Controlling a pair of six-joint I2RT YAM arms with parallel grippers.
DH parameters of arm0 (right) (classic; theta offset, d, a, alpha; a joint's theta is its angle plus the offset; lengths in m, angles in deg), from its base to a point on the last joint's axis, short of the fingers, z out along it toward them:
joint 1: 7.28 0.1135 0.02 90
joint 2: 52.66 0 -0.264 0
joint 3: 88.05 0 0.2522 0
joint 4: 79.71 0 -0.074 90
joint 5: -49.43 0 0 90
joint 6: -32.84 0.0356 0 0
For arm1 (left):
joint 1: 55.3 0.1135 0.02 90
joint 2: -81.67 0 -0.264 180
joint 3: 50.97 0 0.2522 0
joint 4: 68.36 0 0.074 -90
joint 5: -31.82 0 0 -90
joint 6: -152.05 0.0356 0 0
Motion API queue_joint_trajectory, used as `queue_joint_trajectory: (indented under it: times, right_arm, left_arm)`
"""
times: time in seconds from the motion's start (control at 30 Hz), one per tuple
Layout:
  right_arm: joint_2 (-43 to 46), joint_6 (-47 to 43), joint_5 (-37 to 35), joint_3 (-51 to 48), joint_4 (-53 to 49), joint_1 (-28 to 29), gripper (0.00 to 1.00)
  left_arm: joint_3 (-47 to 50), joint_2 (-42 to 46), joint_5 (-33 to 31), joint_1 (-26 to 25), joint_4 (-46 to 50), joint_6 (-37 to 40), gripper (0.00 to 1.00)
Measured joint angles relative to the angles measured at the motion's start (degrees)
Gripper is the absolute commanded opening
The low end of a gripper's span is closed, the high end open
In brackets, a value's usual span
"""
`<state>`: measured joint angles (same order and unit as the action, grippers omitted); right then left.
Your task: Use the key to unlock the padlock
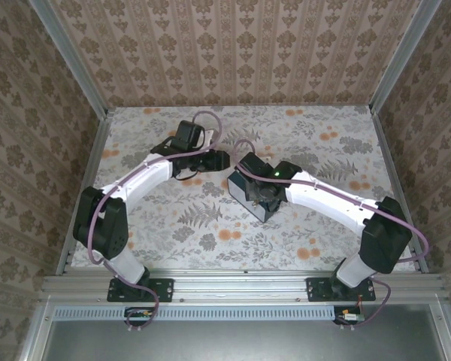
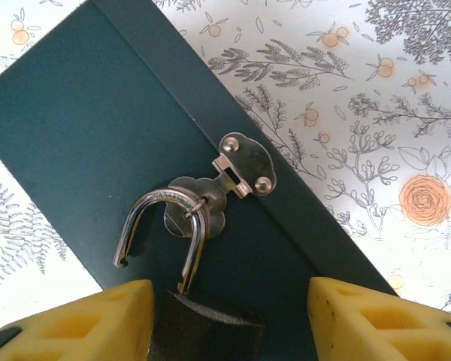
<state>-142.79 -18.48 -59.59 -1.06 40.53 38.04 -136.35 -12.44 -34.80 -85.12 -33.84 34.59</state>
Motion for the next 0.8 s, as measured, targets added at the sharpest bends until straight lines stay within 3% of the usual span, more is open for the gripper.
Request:
queue_joint_trajectory:
  times: [0.33,0.63,0.7,0.8]
  right_arm:
    - [-0.1,0.8,-0.5,-0.6,1.2,0.0,0.43]
    - [1.3,0.7,-0.3,-2.1,2.5,0.0,0.41]
    - [1.4,0.6,0.0,-2.1,2.5,0.0,0.42]
    - [1.4,0.5,0.2,-2.4,2.8,0.0,0.52]
  left_arm:
    - [2.9,1.7,-2.4,3.3,0.7,-2.1,0.51]
    - [-0.1,1.5,-2.4,3.2,0.4,-2.1,0.51]
    - [-0.8,1.4,-2.4,3.3,0.2,-2.1,0.51]
    - [-2.0,0.7,-2.4,3.3,0.3,-2.1,0.51]
